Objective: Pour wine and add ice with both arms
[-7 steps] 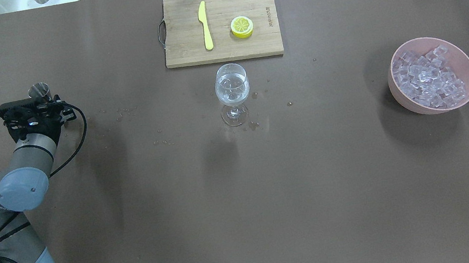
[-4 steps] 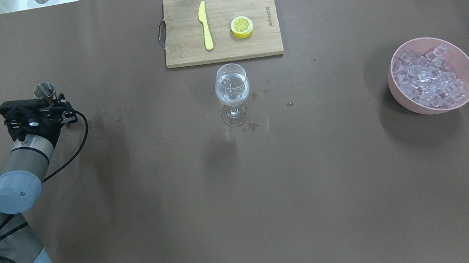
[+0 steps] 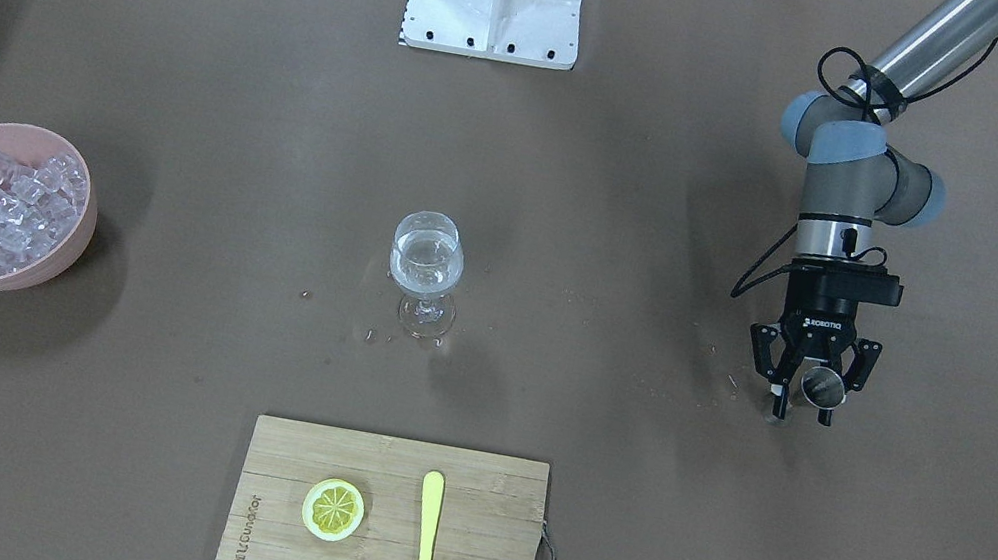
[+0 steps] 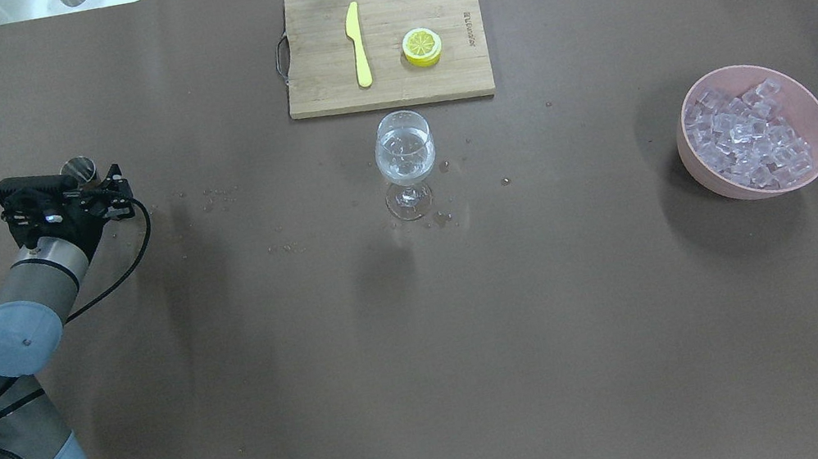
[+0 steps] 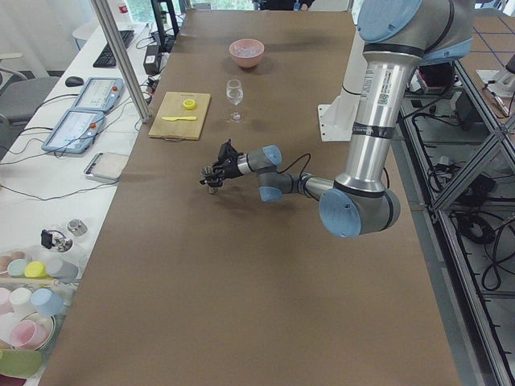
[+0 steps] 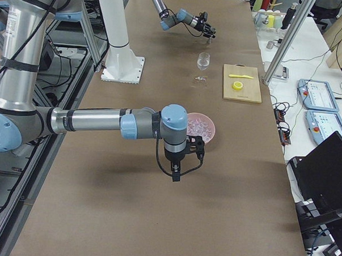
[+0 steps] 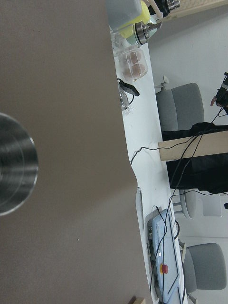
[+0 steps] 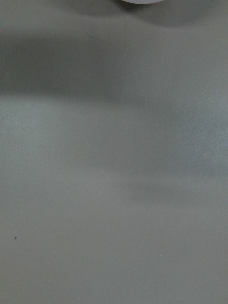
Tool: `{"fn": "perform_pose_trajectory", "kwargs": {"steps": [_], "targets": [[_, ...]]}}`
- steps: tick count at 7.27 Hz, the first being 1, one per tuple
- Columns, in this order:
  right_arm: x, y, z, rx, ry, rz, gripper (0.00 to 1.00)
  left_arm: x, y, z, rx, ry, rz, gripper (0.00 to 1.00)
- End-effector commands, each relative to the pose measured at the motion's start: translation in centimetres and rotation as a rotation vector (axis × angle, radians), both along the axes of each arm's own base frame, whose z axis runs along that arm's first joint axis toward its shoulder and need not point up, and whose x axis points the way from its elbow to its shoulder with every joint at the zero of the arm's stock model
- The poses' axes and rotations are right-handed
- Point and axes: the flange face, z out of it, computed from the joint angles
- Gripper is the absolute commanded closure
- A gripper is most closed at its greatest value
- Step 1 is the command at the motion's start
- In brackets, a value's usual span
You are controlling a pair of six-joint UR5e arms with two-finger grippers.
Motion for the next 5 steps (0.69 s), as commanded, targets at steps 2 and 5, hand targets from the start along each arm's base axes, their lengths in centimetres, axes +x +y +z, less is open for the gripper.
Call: {"fn": "perform_pose_trajectory", "kwargs": {"steps": [2, 5], "targets": [[0.0, 0.0, -0.1, 0.002, -0.002, 0.0, 0.0, -1.4, 0.8, 0.7, 0.034, 0.07, 0.006, 0.02], [0.0, 0.0, -0.1, 0.002, -0.002, 0.0, 0.0, -3.5, 0.3, 1.5, 0.029, 0.096, 0.05, 0.02]]}}
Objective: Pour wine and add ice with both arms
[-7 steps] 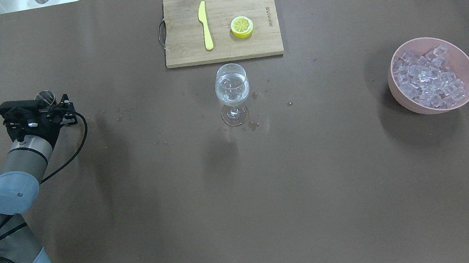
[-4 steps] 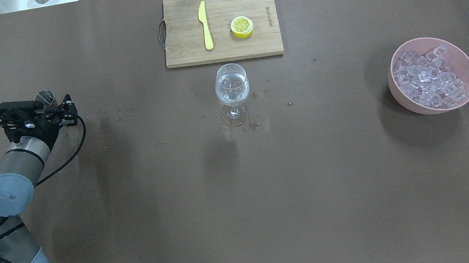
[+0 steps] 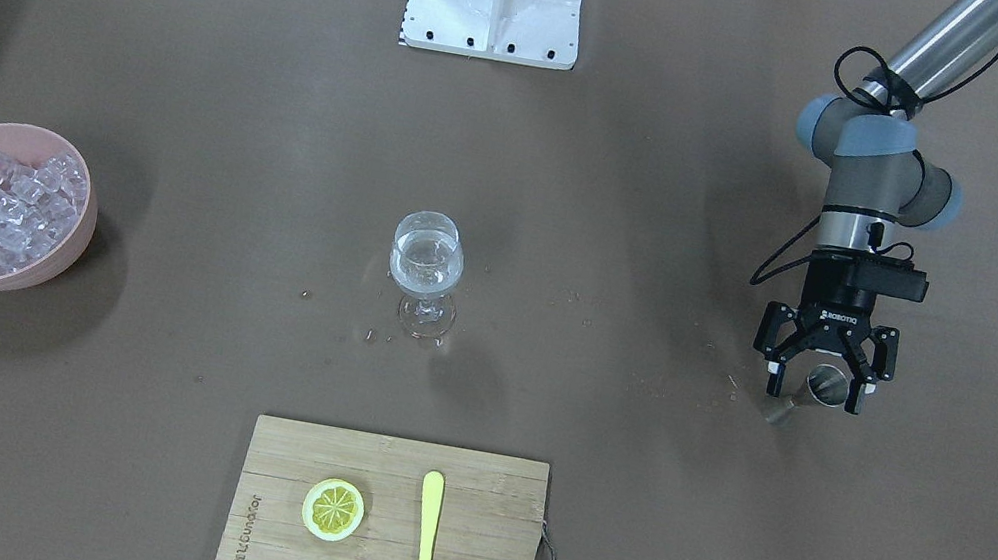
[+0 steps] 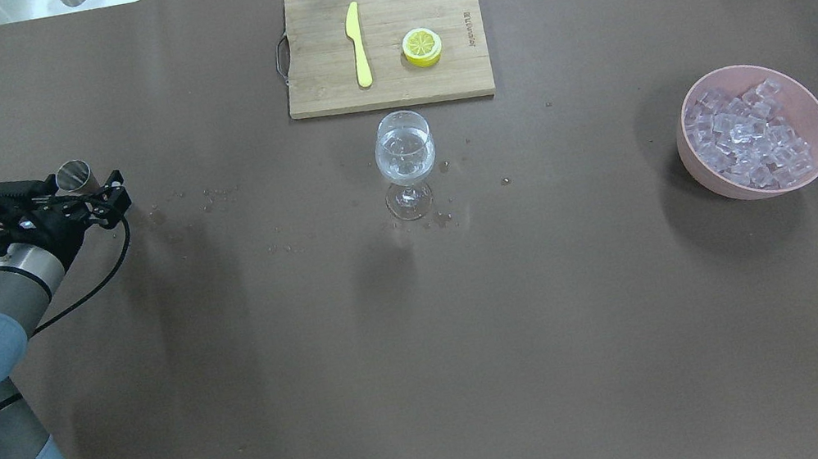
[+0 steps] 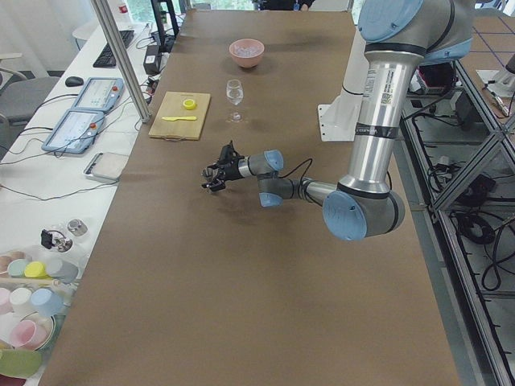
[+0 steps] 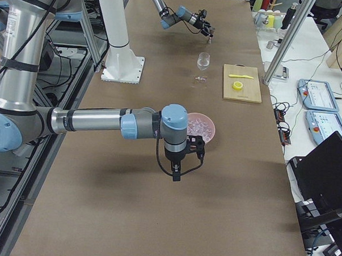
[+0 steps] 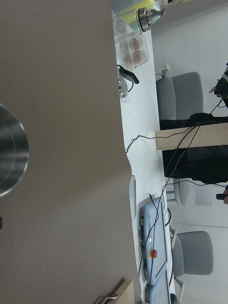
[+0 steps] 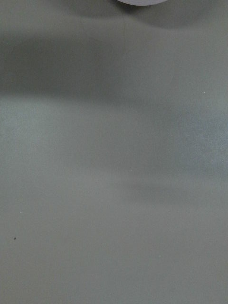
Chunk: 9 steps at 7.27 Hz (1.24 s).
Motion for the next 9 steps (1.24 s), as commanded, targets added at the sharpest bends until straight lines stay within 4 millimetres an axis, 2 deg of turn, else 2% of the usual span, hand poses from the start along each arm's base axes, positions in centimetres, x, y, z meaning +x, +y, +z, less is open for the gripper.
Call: {"fn": "perform_pose_trajectory", "kwargs": {"steps": [1, 4, 6, 8, 9], "targets": [[0.0, 0.0, 0.0, -0.001, 0.0, 0.0, 0.0, -1.9, -0.3, 0.5, -0.007, 0.018, 0.033, 0.02], [0.0, 0.0, 0.0, -0.001, 0.0, 0.0, 0.0, -2.6, -0.5, -1.6, 0.013, 0.05, 0.04, 0.02], [0.0, 0.1, 0.0, -0.001, 0.0, 0.001, 0.0, -4.1, -1.3, -3.1, 0.016, 0.07, 0.06, 0.02], [0.0, 0.1, -0.1, 0.0, 0.0, 0.001, 0.0, -8.1, -1.3, -3.8, -0.007, 0.083, 0.115, 0.02], [0.0, 0.1, -0.1, 0.0, 0.0, 0.001, 0.0, -11.3, -0.8, -5.5, -0.028, 0.068, 0.157, 0.02]]}}
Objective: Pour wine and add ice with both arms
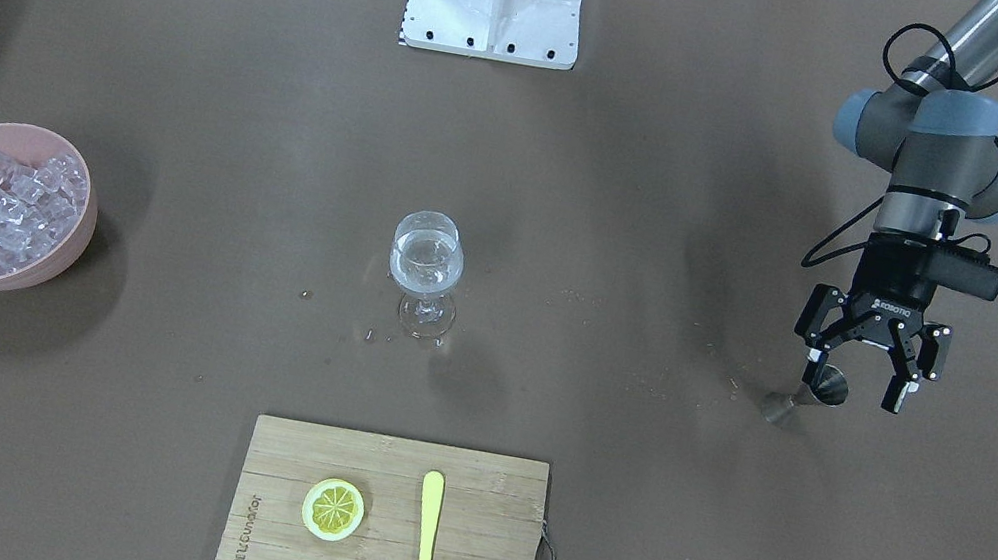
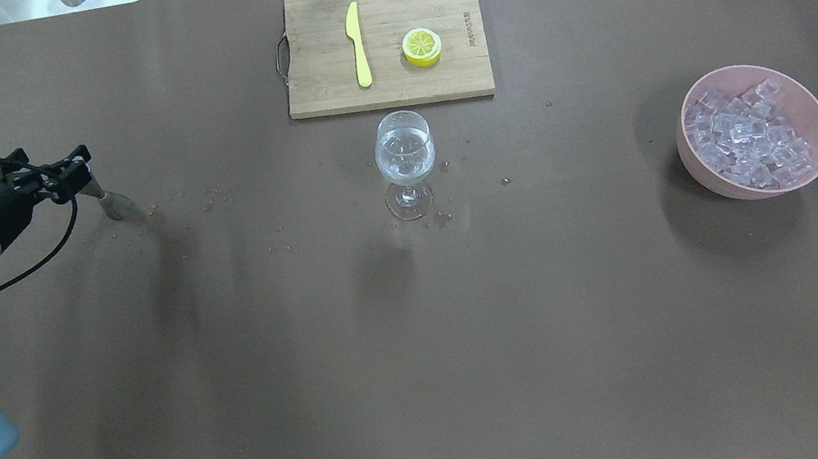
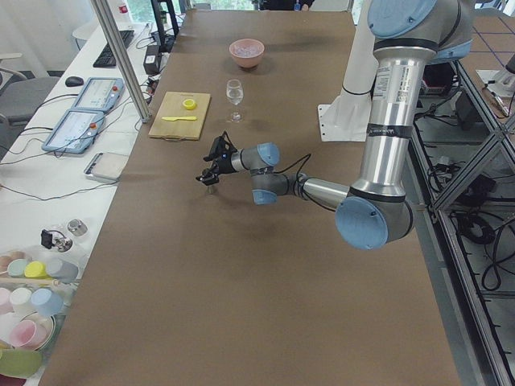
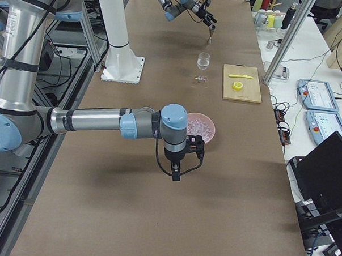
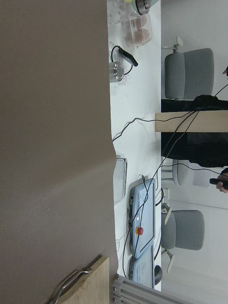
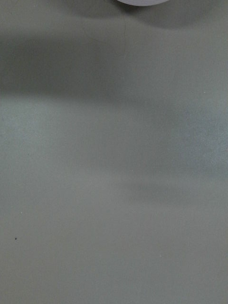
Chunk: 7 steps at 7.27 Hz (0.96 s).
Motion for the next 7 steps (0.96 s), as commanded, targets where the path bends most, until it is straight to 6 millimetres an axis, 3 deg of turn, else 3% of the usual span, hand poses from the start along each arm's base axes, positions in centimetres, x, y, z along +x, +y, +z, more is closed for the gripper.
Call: {"fn": "perform_pose_trajectory", "kwargs": {"steps": [1, 2, 3, 5, 7], "targets": [[0.0, 0.1, 0.0, -0.001, 0.0, 0.0, 0.0, -6.9, 1.3, -3.4, -0.064, -0.012, 0.096, 0.02], [0.0, 0.1, 0.0, 0.0, 0.0, 0.0, 0.0, -11.1, 1.4, -5.2, -0.103, -0.036, 0.149, 0.02], [0.0, 0.1, 0.0, -0.001, 0.0, 0.0, 0.0, -14.6, 1.9, -5.5, -0.086, -0.147, 0.232, 0.02], [0.0, 0.3, 0.1, -0.002, 0.0, -0.001, 0.0, -19.3, 1.2, -3.2, -0.142, -0.313, 0.352, 0.02], [0.0, 0.3, 0.1, -0.003, -0.001, -0.001, 0.0, -20.7, 2.5, 1.6, -0.178, -0.572, 0.507, 0.02]]}}
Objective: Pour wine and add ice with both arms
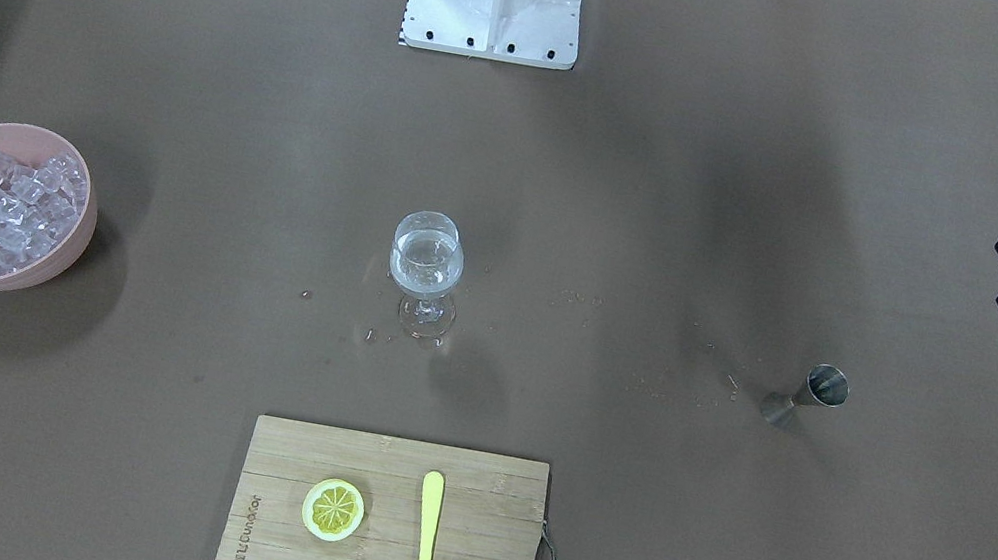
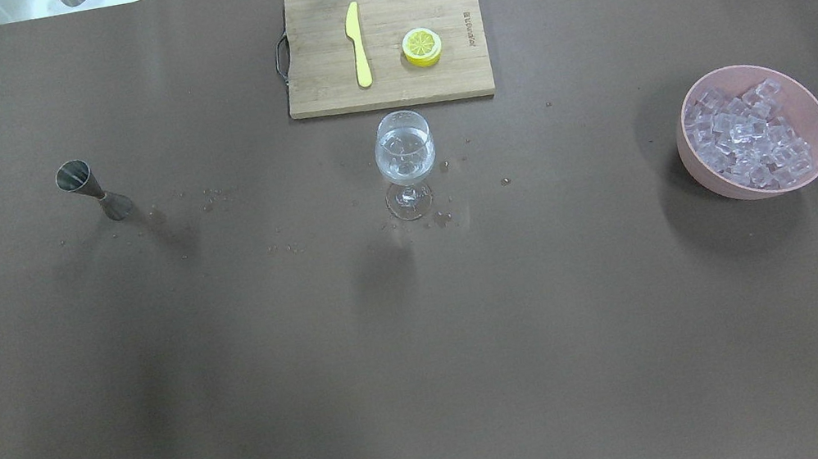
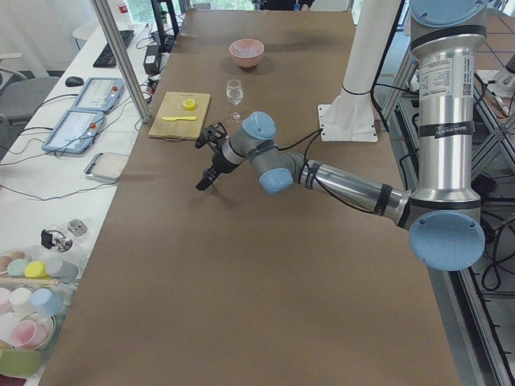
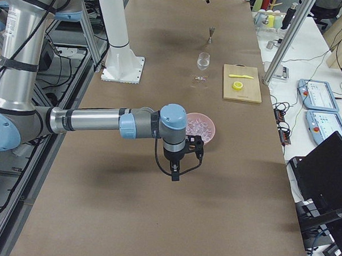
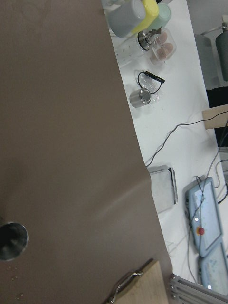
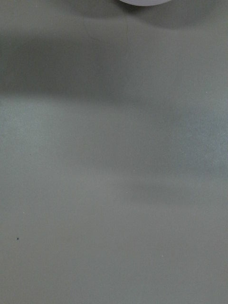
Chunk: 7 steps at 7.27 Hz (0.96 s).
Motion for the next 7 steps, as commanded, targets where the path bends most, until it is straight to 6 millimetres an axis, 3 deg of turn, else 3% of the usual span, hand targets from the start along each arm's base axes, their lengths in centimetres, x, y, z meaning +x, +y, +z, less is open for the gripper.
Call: {"fn": "perform_pose_trajectory", "kwargs": {"steps": [1, 2, 3, 4, 5, 7], "targets": [[0.0, 0.0, 0.0, 0.0, -0.001, 0.0, 0.0, -1.0, 0.5, 4.5, -0.087, -0.249, 0.198, 0.02], [0.0, 0.0, 0.0, 0.0, -0.001, 0.0, 0.0, -3.4, 0.3, 5.7, -0.125, -0.329, 0.249, 0.02], [0.0, 0.0, -0.1, 0.002, -0.001, 0.0, 0.0, -7.8, 0.7, 7.4, -0.18, -0.358, 0.24, 0.02], [0.0, -0.1, -0.1, 0.002, -0.001, 0.0, 0.0, -12.8, 1.4, 11.4, -0.263, -0.383, 0.219, 0.02], [0.0, 0.0, 0.0, 0.0, 0.0, 0.0, 0.0, -15.9, 1.9, 13.4, -0.237, -0.386, 0.272, 0.02], [0.0, -0.2, -0.1, 0.002, 0.0, 0.0, 0.0, -17.8, 1.2, 11.7, -0.356, -0.224, 0.172, 0.02]]}}
